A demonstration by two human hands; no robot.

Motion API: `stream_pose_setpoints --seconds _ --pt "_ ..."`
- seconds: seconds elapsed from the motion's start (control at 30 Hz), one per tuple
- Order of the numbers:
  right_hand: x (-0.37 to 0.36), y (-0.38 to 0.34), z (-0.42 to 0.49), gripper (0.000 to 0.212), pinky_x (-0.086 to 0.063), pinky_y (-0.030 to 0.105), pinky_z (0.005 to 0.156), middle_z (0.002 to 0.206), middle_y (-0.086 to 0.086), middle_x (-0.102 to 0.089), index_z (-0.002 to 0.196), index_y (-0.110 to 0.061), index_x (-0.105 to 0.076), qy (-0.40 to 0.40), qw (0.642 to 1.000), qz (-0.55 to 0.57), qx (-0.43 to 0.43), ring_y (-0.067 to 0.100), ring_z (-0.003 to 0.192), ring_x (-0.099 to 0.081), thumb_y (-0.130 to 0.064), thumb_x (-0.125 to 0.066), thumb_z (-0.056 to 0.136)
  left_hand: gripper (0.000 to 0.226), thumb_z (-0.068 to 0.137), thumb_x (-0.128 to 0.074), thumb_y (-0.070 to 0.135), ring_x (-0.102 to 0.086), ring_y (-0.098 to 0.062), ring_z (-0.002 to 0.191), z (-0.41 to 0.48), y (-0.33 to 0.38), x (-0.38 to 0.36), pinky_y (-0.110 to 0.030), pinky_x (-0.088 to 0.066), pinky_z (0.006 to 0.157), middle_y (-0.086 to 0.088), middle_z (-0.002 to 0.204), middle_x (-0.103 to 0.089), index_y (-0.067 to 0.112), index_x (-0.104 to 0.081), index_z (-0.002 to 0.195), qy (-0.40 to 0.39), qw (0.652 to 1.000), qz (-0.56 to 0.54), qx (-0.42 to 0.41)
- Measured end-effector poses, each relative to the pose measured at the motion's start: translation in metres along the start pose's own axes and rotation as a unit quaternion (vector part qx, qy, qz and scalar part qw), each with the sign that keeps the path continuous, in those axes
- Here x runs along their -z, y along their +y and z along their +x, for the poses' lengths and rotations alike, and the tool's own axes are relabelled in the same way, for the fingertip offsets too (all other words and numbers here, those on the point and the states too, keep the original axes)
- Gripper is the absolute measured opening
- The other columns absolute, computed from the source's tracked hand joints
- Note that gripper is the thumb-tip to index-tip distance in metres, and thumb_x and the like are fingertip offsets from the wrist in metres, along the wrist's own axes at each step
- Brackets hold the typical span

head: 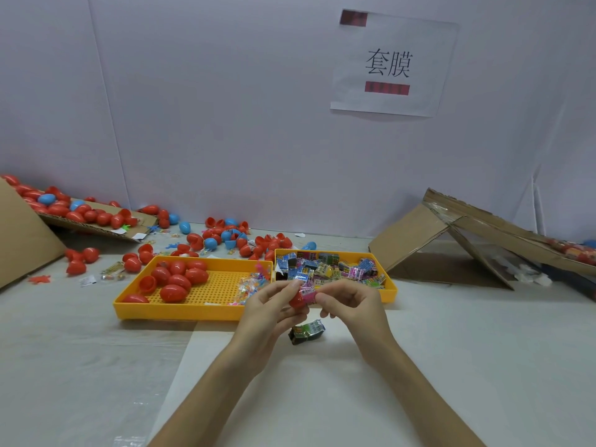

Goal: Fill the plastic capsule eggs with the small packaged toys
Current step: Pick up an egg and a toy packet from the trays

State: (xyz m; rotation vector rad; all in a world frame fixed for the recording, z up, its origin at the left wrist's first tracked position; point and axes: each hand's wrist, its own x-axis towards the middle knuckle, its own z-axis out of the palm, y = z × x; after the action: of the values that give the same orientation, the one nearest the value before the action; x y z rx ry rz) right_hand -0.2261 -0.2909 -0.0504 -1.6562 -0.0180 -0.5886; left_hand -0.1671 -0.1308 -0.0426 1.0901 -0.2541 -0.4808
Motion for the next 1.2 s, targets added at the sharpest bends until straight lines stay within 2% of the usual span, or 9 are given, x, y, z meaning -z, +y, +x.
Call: stream_pose_setpoints --seconds 0.13,0.23,0.33,0.43,0.67,0.83,0.93,1.1,1.2 --pt "-0.0027 -0.0018 -0.0005 0.017 -0.057 0.027 0.064 0.089 -0.002 -0.075 0.089 -0.019 -0.074 0.022 0.998 -0.047 0.032 0.02 0.068 -0.07 -0.006 -0.081 0.081 0.028 0.085 -0.073 0.029 -0.074 -0.026 0.079 -0.0006 -0.0004 0.0002 -0.028 -0.061 0.069 -0.015 0.09 -0.076 0.008 -0.072 0.104 0.012 1.0 0.02 -0.014" --pt "-0.0032 -0.0018 -0.0021 0.022 -0.059 0.032 0.064 0.093 -0.008 -0.072 0.094 -0.025 -0.074 0.04 0.989 -0.108 0.095 0.017 0.069 -0.068 -0.009 -0.082 0.082 0.023 0.09 -0.071 0.026 -0.073 -0.025 0.075 -0.0007 -0.0012 -0.0007 -0.027 -0.06 0.066 -0.013 0.087 -0.076 0.007 -0.072 0.103 0.022 0.998 0.049 -0.03" --pt "-0.0058 -0.0021 -0.0046 0.023 -0.055 0.027 0.061 0.101 -0.013 -0.067 0.092 -0.03 -0.076 0.025 0.973 -0.158 0.167 0.016 0.073 -0.067 -0.011 -0.082 0.082 0.025 0.091 -0.07 0.026 -0.074 -0.025 0.074 -0.001 -0.0016 -0.0016 -0.029 -0.061 0.067 -0.012 0.084 -0.076 0.005 -0.071 0.104 0.023 0.997 0.067 -0.042" --pt "-0.009 -0.0014 -0.0058 0.023 -0.051 0.021 0.057 0.098 -0.015 -0.066 0.092 -0.029 -0.077 0.025 0.96 -0.199 0.197 0.013 0.07 -0.065 -0.009 -0.082 0.08 0.026 0.091 -0.069 0.028 -0.075 -0.026 0.075 -0.0013 -0.0022 -0.0021 -0.029 -0.061 0.068 -0.013 0.085 -0.076 0.006 -0.072 0.103 0.023 0.996 0.075 -0.05" --pt "-0.0049 -0.0017 -0.0051 0.015 -0.05 0.02 0.059 0.094 -0.008 -0.068 0.09 -0.018 -0.079 0.067 0.954 -0.208 0.203 0.014 0.073 -0.065 -0.007 -0.081 0.081 0.013 0.093 -0.068 0.017 -0.076 -0.027 0.089 -0.0019 -0.0005 -0.0034 -0.026 -0.06 0.071 -0.01 0.096 -0.078 0.015 -0.076 0.103 0.0 0.997 0.049 -0.054" --pt "-0.0057 -0.002 -0.0054 0.012 -0.052 0.022 0.059 0.094 -0.005 -0.068 0.09 -0.015 -0.079 0.072 0.951 -0.22 0.207 0.013 0.076 -0.065 -0.007 -0.082 0.081 0.016 0.093 -0.069 0.016 -0.076 -0.024 0.083 -0.001 -0.0012 -0.003 -0.024 -0.059 0.069 -0.009 0.1 -0.077 0.017 -0.077 0.107 0.023 0.993 0.086 -0.081" --pt "-0.0052 -0.0024 -0.0054 0.012 -0.052 0.027 0.058 0.093 -0.005 -0.068 0.088 -0.015 -0.079 0.076 0.953 -0.208 0.208 0.014 0.072 -0.064 -0.006 -0.081 0.081 0.013 0.093 -0.069 0.015 -0.076 -0.021 0.078 -0.0003 -0.0015 -0.0025 -0.023 -0.058 0.066 -0.008 0.098 -0.077 0.017 -0.077 0.103 0.032 0.99 0.094 -0.097" --pt "-0.0054 -0.0032 -0.0066 0.012 -0.048 0.022 0.056 0.093 -0.006 -0.067 0.089 -0.017 -0.079 0.073 0.952 -0.214 0.206 0.014 0.07 -0.063 -0.008 -0.081 0.081 0.011 0.091 -0.072 0.016 -0.076 -0.02 0.078 -0.0003 -0.003 -0.0027 -0.023 -0.059 0.067 0.005 0.087 -0.077 0.021 -0.077 0.101 0.031 0.985 0.123 -0.116" --pt "-0.0055 -0.0029 -0.0069 0.011 -0.049 0.023 0.055 0.093 -0.005 -0.067 0.089 -0.016 -0.079 0.072 0.951 -0.218 0.208 0.014 0.07 -0.062 -0.009 -0.081 0.081 0.012 0.091 -0.072 0.016 -0.075 -0.02 0.078 0.0005 -0.0037 -0.0024 -0.023 -0.059 0.067 0.006 0.085 -0.077 0.02 -0.076 0.101 0.034 0.982 0.136 -0.123"
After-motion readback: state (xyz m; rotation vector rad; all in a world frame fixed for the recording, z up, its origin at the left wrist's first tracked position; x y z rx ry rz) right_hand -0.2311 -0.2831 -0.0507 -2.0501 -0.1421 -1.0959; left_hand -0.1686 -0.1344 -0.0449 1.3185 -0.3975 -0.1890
